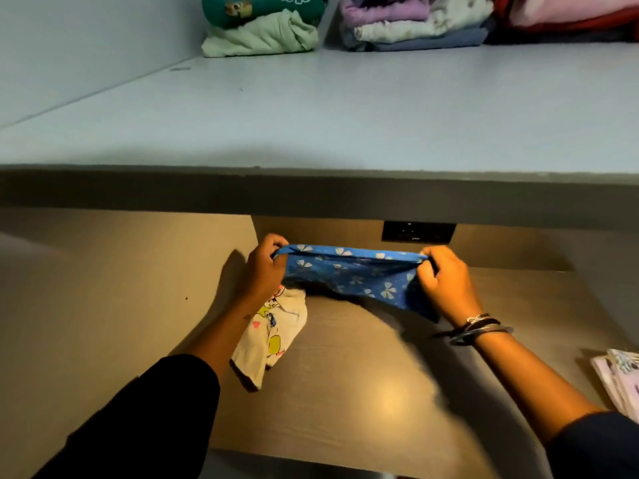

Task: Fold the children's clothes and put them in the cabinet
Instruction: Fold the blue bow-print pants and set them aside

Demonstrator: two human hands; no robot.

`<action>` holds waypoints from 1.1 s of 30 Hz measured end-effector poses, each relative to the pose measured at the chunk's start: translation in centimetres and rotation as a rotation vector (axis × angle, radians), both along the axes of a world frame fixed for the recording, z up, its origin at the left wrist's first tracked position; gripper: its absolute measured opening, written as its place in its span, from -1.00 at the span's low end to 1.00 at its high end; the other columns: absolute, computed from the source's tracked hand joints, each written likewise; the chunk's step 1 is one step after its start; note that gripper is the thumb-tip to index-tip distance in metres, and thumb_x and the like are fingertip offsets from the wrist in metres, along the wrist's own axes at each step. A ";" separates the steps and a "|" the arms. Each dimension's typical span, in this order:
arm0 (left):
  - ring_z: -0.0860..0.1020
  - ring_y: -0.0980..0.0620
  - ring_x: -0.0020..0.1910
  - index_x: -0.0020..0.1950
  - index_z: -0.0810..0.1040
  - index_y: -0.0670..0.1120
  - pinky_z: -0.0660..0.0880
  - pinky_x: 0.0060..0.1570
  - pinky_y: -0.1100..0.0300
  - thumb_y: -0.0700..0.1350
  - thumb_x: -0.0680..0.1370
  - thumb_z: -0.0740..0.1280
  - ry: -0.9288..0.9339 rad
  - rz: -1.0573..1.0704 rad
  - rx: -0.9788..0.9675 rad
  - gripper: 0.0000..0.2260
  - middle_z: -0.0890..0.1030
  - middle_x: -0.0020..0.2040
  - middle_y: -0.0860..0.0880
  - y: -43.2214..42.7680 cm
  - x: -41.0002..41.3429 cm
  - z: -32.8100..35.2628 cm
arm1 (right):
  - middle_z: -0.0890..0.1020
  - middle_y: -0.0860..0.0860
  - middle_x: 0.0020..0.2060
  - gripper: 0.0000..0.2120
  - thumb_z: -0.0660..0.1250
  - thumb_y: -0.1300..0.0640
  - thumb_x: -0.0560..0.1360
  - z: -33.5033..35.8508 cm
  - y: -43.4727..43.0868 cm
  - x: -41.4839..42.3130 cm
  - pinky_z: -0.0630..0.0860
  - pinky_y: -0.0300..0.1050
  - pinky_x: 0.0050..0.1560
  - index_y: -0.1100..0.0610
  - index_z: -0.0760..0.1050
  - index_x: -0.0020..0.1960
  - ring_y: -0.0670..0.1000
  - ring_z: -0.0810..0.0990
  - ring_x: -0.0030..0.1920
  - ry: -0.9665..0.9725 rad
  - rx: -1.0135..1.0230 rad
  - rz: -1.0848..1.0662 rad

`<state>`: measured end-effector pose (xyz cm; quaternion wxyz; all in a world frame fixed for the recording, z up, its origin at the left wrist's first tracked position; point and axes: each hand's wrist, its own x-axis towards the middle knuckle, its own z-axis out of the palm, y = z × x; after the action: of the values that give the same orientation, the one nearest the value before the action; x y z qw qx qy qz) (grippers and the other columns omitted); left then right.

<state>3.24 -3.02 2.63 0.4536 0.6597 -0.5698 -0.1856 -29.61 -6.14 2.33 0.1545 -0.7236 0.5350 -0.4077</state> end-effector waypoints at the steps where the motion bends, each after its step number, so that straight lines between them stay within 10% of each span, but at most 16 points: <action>1: 0.62 -0.01 -0.08 0.00 0.45 0.03 0.62 -0.27 0.09 -0.21 0.57 0.30 0.067 -0.020 -0.033 -0.87 0.58 -0.08 0.00 0.0 -1.0 0.7 | 0.52 0.01 -0.18 -0.85 0.18 0.23 0.46 1.2 0.0 -1.0 0.32 -0.17 -0.16 0.15 0.52 -0.08 -0.03 0.46 -0.18 -0.022 -0.043 -0.008; 7: 0.58 0.23 -0.25 -0.10 0.62 -0.03 0.50 -0.24 0.42 -0.10 0.33 0.59 0.013 -0.368 0.152 -0.77 0.64 -0.19 0.09 2.6 -4.8 3.0 | 0.65 0.07 -0.11 -0.83 0.30 0.40 0.53 7.3 1.6 -9.0 0.39 -0.55 -0.08 0.26 0.63 0.01 -0.22 0.56 -0.16 -0.077 0.058 0.108; 12: 0.56 0.28 -0.32 -0.20 0.64 0.02 0.45 -0.29 0.35 -0.17 0.32 0.58 -0.177 -0.508 0.401 -0.82 0.65 -0.30 0.14 5.9 -5.8 2.6 | 0.72 -0.03 -0.26 -0.89 0.37 0.28 0.51 8.4 5.5 -15.9 0.54 -0.37 -0.25 0.15 0.66 -0.08 -0.20 0.62 -0.28 -0.217 0.339 0.262; 23: 0.66 -0.10 -0.10 -0.01 0.62 -0.12 0.61 -0.15 0.10 -0.22 0.40 0.43 0.837 -0.336 0.344 -0.82 0.68 -0.07 -0.17 13.5 -9.2 0.2 | 0.68 0.18 -0.30 -0.89 0.39 0.17 0.40 5.5 10.3 -22.7 0.62 -0.11 -0.37 0.20 0.63 -0.12 0.06 0.65 -0.37 -0.739 0.695 0.227; 33: 0.60 -0.19 0.04 0.37 0.39 -0.13 0.55 0.10 -0.10 -0.25 0.42 0.47 0.647 0.165 0.565 -0.46 0.57 0.17 -0.22 10.7 -12.5 -7.2 | 0.59 0.20 -0.01 -0.65 0.43 0.21 0.48 -3.4 6.9 -21.0 0.51 -0.04 -0.05 0.28 0.49 0.23 0.14 0.58 -0.06 0.118 0.621 -0.251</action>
<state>-9.23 7.69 -4.52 0.4237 0.7090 -0.2705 -0.4946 -50.57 0.78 -1.05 0.2848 -0.5930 0.7265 -0.1984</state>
